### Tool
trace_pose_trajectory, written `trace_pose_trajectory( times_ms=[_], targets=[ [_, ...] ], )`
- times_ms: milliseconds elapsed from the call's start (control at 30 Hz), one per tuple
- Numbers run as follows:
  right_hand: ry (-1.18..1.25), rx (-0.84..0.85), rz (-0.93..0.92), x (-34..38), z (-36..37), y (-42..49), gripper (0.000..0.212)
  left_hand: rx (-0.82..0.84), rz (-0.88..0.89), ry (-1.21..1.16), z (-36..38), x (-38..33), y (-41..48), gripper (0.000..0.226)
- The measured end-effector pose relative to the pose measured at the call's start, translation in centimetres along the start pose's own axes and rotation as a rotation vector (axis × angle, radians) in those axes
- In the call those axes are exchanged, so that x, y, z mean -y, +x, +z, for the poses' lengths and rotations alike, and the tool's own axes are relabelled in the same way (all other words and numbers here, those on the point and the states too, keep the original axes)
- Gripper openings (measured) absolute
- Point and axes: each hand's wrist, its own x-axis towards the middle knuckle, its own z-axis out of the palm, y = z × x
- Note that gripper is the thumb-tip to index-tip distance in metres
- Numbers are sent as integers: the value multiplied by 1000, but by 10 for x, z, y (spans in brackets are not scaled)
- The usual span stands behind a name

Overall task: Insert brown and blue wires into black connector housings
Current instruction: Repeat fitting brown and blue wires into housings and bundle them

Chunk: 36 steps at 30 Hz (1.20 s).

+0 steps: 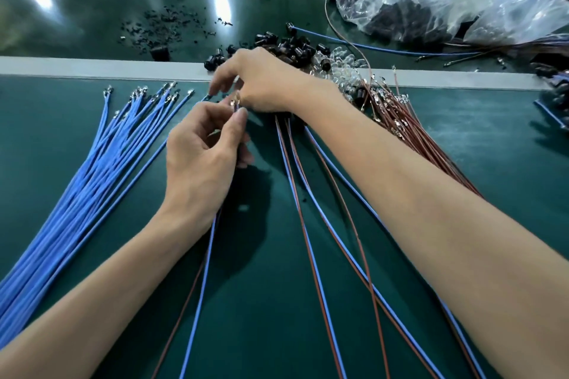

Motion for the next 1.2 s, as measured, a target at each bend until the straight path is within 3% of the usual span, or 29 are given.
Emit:
trace_pose_trajectory(
  times_ms=[133,433,567,633,767,867,1000,1200],
  targets=[
    [53,-29,13,-5,4,-5,20,2,2,-43,-1,-1,0,14],
    [22,78,-11,-4,6,-16,32,1,19,-98,-2,-2,1,16],
    [-27,8,-27,-1,7,-16,34,11,24,-85,-3,-2,1,14],
    [-29,-125,-25,0,5,-21,34,22,12,-90,-3,-2,1,14],
    [174,-389,-9,-4,0,-55,24,54,3,-49,-3,0,-1,15],
    [397,-315,54,-10,2,-89,22,76,-5,-59,-2,1,-1,18],
    [874,-216,77,-21,9,-120,23,134,13,-3,-3,4,-2,15],
    [978,-316,67,-23,24,-125,13,265,86,162,-2,3,-4,14]
  ],
)
